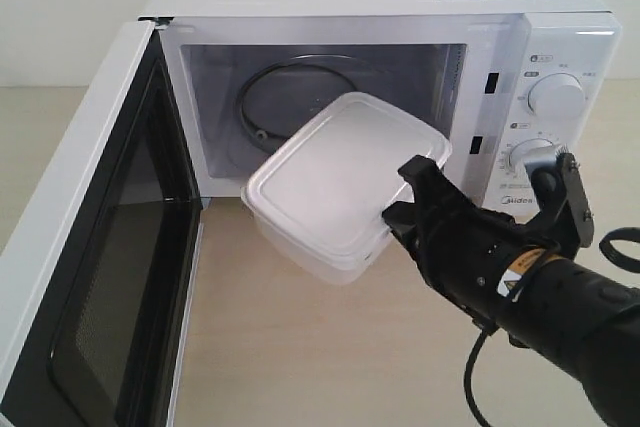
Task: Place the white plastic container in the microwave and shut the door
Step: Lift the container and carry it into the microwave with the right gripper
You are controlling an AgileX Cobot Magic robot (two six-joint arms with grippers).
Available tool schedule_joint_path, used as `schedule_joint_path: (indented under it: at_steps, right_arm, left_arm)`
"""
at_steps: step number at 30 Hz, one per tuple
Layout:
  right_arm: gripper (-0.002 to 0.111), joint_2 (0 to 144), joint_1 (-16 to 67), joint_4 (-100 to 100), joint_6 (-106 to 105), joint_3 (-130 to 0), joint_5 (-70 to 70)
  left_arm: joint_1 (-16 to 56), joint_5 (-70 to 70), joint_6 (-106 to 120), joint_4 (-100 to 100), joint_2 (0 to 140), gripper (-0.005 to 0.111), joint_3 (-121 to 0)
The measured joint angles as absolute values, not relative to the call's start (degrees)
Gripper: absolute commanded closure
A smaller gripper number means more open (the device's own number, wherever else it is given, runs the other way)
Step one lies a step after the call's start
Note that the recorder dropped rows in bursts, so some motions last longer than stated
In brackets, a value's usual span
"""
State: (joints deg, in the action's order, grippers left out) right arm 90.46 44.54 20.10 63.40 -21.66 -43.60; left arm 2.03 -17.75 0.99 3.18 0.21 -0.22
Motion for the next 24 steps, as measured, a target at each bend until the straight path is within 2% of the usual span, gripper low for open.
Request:
schedule_joint_path:
  at_steps: [9, 19, 24]
  right_arm:
    - [0.108, 94.93, 44.54, 26.05, 63.05, -33.24, -37.15]
    - [0.108, 106.30, 44.54, 31.36, 63.05, -47.56, -36.64]
    - [0.108, 107.99, 44.54, 37.02, 60.00, -49.86, -37.33]
  left_arm:
    - [2.03, -17.75, 0.99, 3.18, 0.21, 0.102, -0.22]
    - [2.03, -17.75, 0.99, 3.18, 0.21, 0.102, -0.22]
    - [2.03, -17.75, 0.99, 3.18, 0.21, 0.102, -0.22]
